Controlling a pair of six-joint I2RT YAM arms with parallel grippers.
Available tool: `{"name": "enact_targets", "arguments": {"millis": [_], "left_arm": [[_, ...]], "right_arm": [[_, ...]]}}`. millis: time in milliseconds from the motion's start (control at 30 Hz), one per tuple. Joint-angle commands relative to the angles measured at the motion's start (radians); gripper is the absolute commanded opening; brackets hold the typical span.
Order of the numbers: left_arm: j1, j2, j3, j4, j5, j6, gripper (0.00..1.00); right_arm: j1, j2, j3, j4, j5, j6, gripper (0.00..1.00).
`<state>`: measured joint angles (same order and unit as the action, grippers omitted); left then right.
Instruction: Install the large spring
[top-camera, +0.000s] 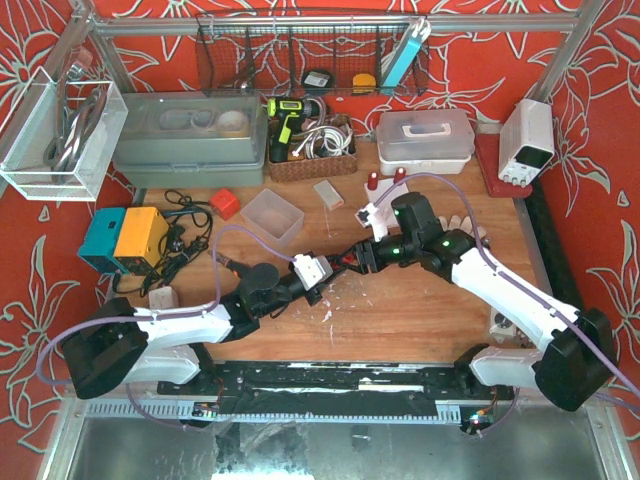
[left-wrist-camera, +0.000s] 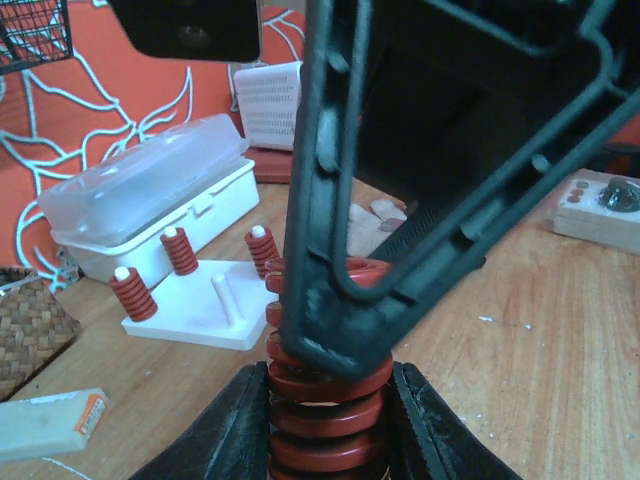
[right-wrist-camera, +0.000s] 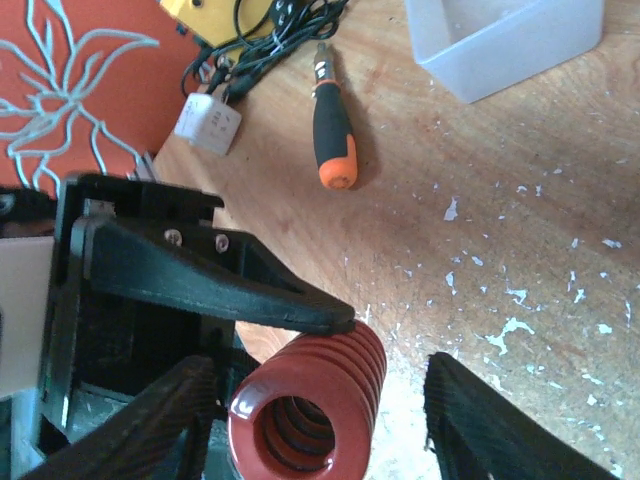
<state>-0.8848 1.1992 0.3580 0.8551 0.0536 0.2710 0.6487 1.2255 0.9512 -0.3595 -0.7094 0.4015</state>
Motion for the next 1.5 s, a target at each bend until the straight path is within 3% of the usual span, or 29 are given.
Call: {"name": "enact_targets", "arguments": {"millis": [0, 167, 300, 433, 600, 833, 1100, 1467], "left_arm": [[-0.009, -0.002, 0.008, 0.076, -0.011, 0.014, 0.0], [-0.01, 0.016, 0.008, 0.083, -0.03, 0.009, 0.0], [-0.011, 0.031, 0.008, 0.09, -0.071, 0.003, 0.02], [-0.011, 0.047, 0.007, 0.082, -0.145, -0.021, 0.28], [-0.011, 0.066, 0.008, 0.028, -0.235, -0.049, 0.69], [-0.011, 0.071, -0.042, 0.012, -0.27, -0.071, 0.99], [-0.011, 0.096, -0.112, 0.09, -0.248, -0.056, 1.0], [-0.013, 0.115, -0.09, 0.102, -0.156, -0.072, 1.0]], "right_arm": [[0.017, 0.01, 0.012, 0.007, -0.033, -0.008, 0.57], [0.021, 0.012, 0.014, 0.003, -0.026, -0.018, 0.39], [0.021, 0.009, 0.014, -0.002, -0.014, -0.026, 0.19], [0.022, 0.003, 0.019, -0.008, 0.045, -0.028, 0.0], [0.02, -0.02, 0.021, -0.025, 0.233, -0.029, 0.0], [0.016, 0.004, 0.055, -0.045, 0.549, -0.049, 0.0], [-0.025, 0.153, 0.18, -0.082, 0.86, -0.119, 0.0], [-0.177, 0.375, 0.31, -0.086, 0.83, -0.13, 0.0]]}}
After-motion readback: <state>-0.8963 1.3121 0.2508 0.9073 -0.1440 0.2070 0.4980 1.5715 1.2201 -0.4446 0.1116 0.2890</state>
